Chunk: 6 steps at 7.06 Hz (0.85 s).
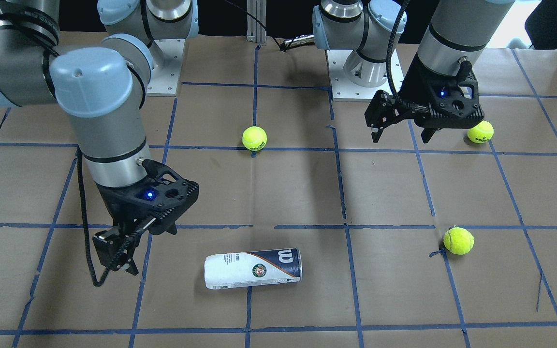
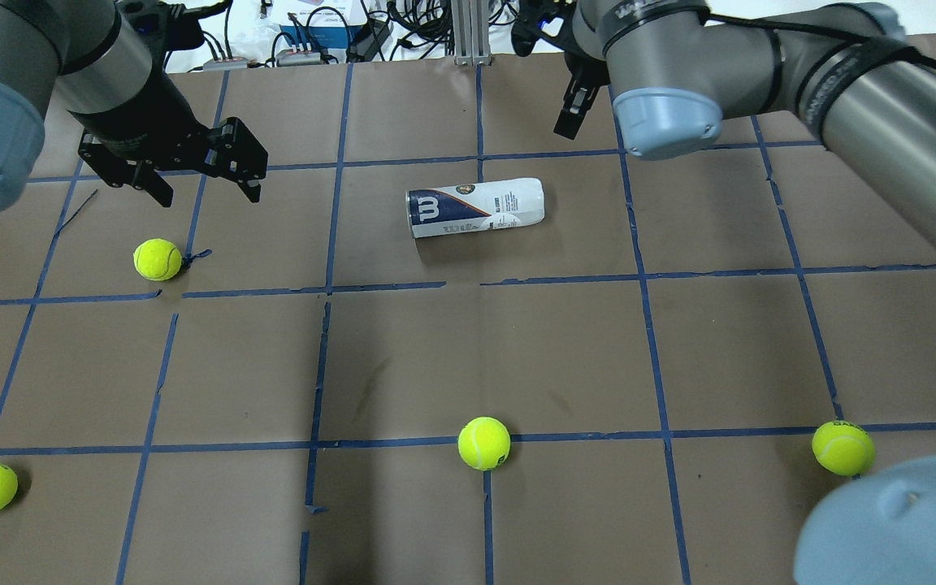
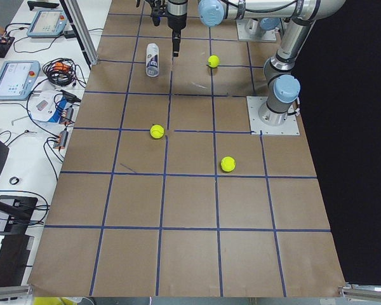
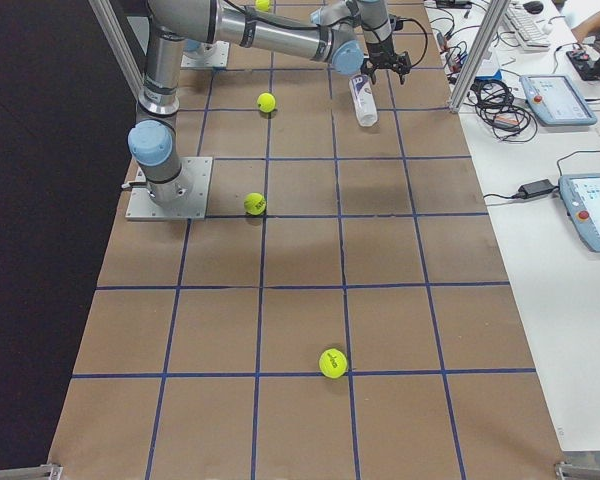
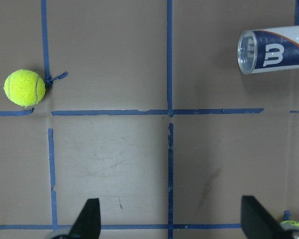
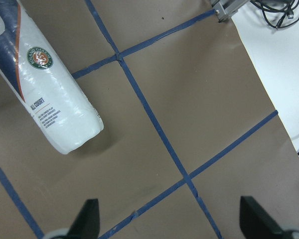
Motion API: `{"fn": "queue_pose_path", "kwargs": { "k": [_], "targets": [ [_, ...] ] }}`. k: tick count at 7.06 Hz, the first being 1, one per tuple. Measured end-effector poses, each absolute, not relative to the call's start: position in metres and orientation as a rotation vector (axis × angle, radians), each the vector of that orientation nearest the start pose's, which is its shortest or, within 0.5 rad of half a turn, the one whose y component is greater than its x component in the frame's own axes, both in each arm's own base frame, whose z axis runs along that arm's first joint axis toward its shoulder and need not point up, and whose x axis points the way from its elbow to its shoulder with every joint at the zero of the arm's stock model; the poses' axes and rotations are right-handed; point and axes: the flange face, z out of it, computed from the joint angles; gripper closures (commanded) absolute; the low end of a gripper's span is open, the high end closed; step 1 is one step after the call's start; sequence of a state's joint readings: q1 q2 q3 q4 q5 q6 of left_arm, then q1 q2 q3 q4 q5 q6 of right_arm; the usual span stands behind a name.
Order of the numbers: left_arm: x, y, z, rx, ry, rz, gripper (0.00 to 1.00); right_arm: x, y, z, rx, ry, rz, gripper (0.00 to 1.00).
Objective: Lift up tennis ball bucket
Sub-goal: 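Raise the right gripper away from the can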
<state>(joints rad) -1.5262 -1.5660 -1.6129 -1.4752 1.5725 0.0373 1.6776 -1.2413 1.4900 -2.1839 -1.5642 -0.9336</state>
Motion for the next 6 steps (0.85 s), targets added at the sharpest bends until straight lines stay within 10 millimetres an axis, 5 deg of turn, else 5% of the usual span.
{"fn": "queue_pose_path", "kwargs": {
  "k": [3,6],
  "targets": [
    [-0.111,-0.5,0.482,-0.024,3.133,-0.077,0.0,0.142,-0.59,0.461,-0.986,3.006,-0.379,0.0],
    [-0.109,-0.499,0.486,-0.059,3.134,-0.028,0.0,0.122,-0.552,0.481,-0.422,3.1,-0.136,0.0]
  ]
}}
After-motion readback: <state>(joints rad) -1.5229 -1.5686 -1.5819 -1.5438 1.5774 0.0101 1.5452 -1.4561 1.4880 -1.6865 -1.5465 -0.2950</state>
